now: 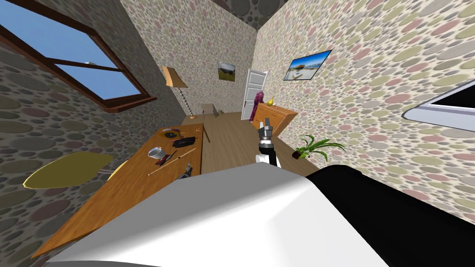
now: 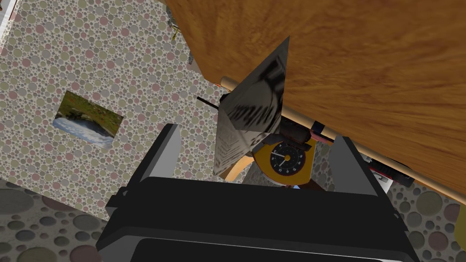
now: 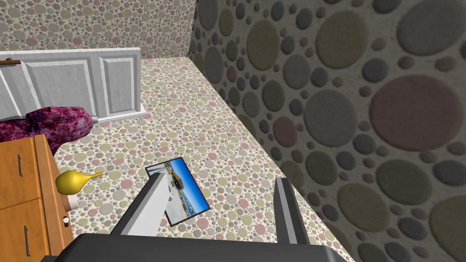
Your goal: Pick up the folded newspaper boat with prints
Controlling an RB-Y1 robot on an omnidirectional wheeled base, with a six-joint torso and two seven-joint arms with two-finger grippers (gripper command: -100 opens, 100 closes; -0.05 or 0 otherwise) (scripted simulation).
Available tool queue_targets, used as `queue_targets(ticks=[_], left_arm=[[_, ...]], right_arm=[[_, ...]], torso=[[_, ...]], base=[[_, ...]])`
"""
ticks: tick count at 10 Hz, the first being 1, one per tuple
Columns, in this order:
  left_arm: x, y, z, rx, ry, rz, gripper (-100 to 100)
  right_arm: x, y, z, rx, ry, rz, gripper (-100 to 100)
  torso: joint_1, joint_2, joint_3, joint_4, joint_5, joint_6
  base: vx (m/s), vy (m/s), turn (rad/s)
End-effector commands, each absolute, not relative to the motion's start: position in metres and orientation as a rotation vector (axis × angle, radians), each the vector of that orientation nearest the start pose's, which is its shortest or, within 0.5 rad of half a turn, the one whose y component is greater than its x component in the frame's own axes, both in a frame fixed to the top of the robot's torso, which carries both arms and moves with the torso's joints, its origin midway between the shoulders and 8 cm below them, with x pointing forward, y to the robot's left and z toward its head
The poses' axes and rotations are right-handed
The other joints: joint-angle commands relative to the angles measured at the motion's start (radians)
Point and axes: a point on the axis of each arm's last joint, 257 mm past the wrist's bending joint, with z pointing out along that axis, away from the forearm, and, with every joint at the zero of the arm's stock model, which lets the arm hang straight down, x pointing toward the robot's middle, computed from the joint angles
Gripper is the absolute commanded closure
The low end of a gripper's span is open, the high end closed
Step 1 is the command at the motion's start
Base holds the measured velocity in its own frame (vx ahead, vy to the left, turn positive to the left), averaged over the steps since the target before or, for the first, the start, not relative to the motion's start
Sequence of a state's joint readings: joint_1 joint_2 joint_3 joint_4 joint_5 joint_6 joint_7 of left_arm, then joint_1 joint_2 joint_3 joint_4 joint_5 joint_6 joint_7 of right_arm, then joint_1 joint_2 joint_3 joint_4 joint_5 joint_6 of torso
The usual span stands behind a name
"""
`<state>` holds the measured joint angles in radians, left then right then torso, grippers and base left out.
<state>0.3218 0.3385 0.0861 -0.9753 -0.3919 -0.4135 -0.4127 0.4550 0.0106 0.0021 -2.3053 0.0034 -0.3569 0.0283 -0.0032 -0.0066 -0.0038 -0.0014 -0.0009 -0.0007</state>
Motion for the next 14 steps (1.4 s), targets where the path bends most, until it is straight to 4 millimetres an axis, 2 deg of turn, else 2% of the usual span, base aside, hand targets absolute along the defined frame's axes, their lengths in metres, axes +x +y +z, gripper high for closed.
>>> queue_targets(ticks=[1,2,3,4,5,6,7,8,9,10,11,12,13,14], left_arm=[[0.296,0.428,-0.509,-0.583,2.019,-0.22,-100],[0.309,0.422,-0.505,-0.525,2.015,-0.25,-100],[0.303,0.424,-0.511,-0.536,2.03,-0.244,-100],[0.317,0.417,-0.504,-0.477,2.023,-0.273,-100],[0.309,0.419,-0.512,-0.49,2.041,-0.269,-100],[0.32,0.413,-0.508,-0.435,2.04,-0.299,-100],[0.314,0.414,-0.513,-0.445,2.053,-0.295,-100],[0.326,0.408,-0.508,-0.389,2.05,-0.325,-100],[0.319,0.41,-0.514,-0.401,2.065,-0.321,-100],[0.328,0.404,-0.51,-0.348,2.065,-0.35,-100],[0.323,0.406,-0.515,-0.358,2.077,-0.348,-100],[0.334,0.4,-0.509,-0.304,2.074,-0.377,-100],[0.326,0.402,-0.515,-0.317,2.09,-0.375,-100],[0.337,0.396,-0.508,-0.262,2.086,-0.405,-100]], right_arm=[[0.365,-0.277,0.023,0.715,0.664,1.274,0],[0.365,-0.277,0.023,0.715,0.664,1.275,0],[0.365,-0.277,0.023,0.715,0.664,1.274,0],[0.365,-0.277,0.023,0.715,0.664,1.275,0],[0.365,-0.277,0.023,0.715,0.664,1.274,0],[0.365,-0.277,0.023,0.715,0.664,1.275,0],[0.365,-0.277,0.023,0.715,0.664,1.274,0],[0.365,-0.277,0.023,0.715,0.664,1.275,0],[0.365,-0.277,0.023,0.715,0.664,1.274,0],[0.365,-0.277,0.023,0.715,0.664,1.275,0],[0.365,-0.277,0.023,0.715,0.664,1.275,0],[0.365,-0.277,0.023,0.715,0.664,1.275,0],[0.365,-0.277,0.023,0.715,0.664,1.274,0],[0.365,-0.277,0.023,0.715,0.664,1.275,0]], torso=[[0.0,0.0,0.0,0.0,0.0,0.0],[0.0,0.0,0.0,0.0,0.0,0.001],[0.0,0.0,0.0,0.0,0.0,0.0],[0.0,0.001,0.0,0.0,0.0,0.001],[0.0,0.0,0.0,0.0,0.0,0.0],[0.001,0.0,0.0,0.0,0.0,0.001],[0.0,0.0,0.0,0.0,0.0,0.0],[0.0,0.001,0.0,0.0,0.0,0.001],[0.0,0.0,0.0,0.0,0.0,0.0],[0.0,0.001,0.0,0.0,0.0,0.001],[0.0,0.0,0.0,0.0,0.0,0.001],[0.001,0.001,0.0,0.0,0.0,0.001],[0.0,0.0,0.0,0.0,0.0,0.0],[0.001,0.001,0.0,0.0,0.0,0.001]], base=[[0.079,-0.033,0.164],[0.091,-0.044,0.273],[0.076,-0.047,0.149],[0.085,-0.04,0.265],[0.08,-0.036,0.186],[0.086,-0.038,0.281],[0.074,-0.044,0.138],[0.089,-0.052,0.281],[0.07,-0.051,0.161],[0.082,-0.054,0.397],[0.071,-0.042,-0.006],[0.075,-0.05,0.263],[0.067,-0.05,0.165],[0.057,-0.055,0.288]])
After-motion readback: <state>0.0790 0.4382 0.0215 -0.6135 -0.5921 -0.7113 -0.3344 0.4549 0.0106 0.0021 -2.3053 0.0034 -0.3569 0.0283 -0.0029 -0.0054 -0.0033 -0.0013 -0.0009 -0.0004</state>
